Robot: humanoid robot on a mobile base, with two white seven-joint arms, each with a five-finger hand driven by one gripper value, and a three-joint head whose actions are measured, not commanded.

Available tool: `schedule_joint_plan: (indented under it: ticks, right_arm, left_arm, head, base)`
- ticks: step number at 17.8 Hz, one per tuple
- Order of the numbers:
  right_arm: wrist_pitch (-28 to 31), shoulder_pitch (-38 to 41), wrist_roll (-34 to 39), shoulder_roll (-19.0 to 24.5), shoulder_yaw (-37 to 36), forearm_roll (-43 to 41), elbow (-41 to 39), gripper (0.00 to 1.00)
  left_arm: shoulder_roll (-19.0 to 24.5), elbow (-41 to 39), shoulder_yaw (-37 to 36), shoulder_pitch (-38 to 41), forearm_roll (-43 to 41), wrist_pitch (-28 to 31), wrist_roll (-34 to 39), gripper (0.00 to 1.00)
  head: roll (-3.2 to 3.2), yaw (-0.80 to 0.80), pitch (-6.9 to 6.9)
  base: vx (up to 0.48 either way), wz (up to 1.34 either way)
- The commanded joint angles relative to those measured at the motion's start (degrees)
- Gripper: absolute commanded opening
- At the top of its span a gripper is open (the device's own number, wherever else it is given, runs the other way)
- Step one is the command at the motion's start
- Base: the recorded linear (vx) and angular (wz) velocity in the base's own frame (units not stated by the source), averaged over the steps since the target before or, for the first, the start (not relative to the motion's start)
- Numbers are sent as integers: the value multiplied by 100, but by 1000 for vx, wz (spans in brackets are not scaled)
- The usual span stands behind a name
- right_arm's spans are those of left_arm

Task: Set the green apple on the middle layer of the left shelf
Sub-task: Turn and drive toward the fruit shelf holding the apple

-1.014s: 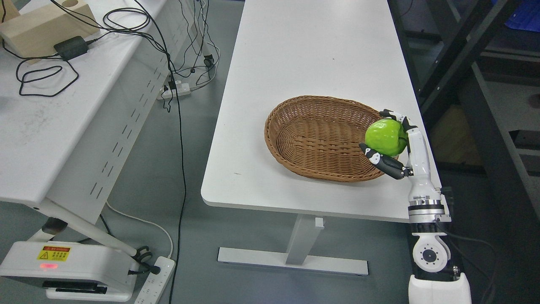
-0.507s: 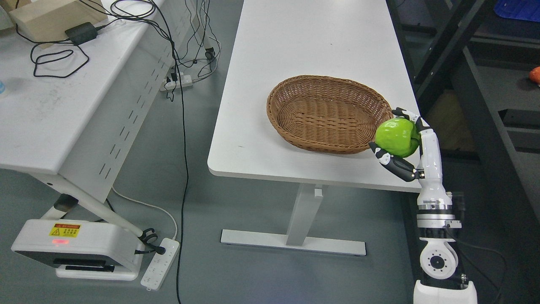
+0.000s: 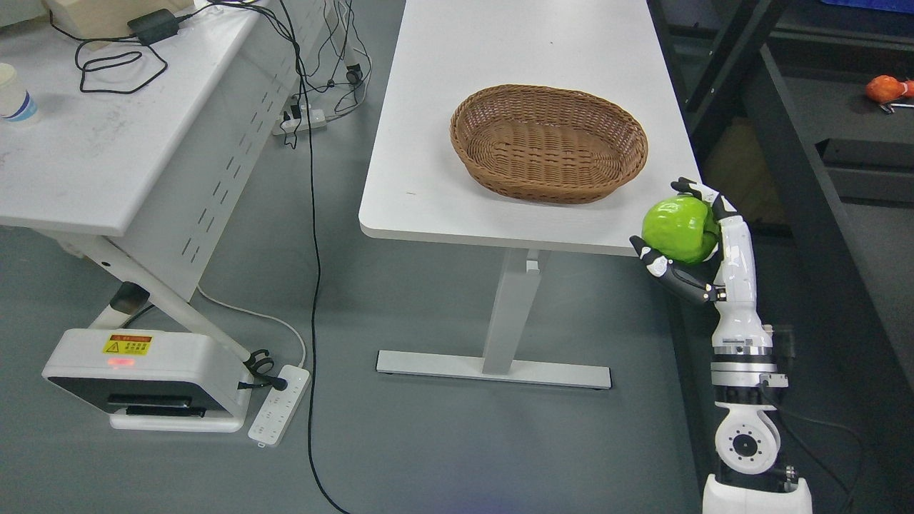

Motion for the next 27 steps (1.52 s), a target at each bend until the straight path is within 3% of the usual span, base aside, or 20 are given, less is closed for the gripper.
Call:
schedule_joint_plan:
  ticks: [1, 12, 17, 24, 25, 27]
  right_arm:
    - [-6, 154, 4, -83, -45, -11, -94, 0]
    - [-76, 207, 13, -83, -36, -11, -94, 0]
    - [-1367, 663, 643, -83, 279, -11, -94, 1]
    - [-1334, 717, 734, -83, 360, -11, -94, 1]
    - [-1238, 690, 734, -83, 351, -11, -85, 1]
    - [-485, 559, 716, -83, 325, -2, -77, 1]
  left_arm:
    - [100, 0, 1, -1, 1, -4, 1, 100]
    - [100, 0, 1, -1, 1, -4, 1, 100]
    - [100, 0, 1, -1, 1, -4, 1, 100]
    - [100, 0, 1, -1, 1, 4, 1, 100]
    - [100, 0, 1, -1, 1, -4, 1, 100]
    - [100, 0, 1, -1, 1, -4, 1, 100]
  head:
    - [0, 0, 0]
    - [0, 0, 0]
    - [0, 0, 0]
    - [0, 0, 0]
    - [0, 0, 0]
    - [0, 0, 0]
  base:
    - [-223, -119]
    - [-193, -508]
    - [-142, -892]
    - [-92, -811]
    - [-61, -736]
    - [-5, -718]
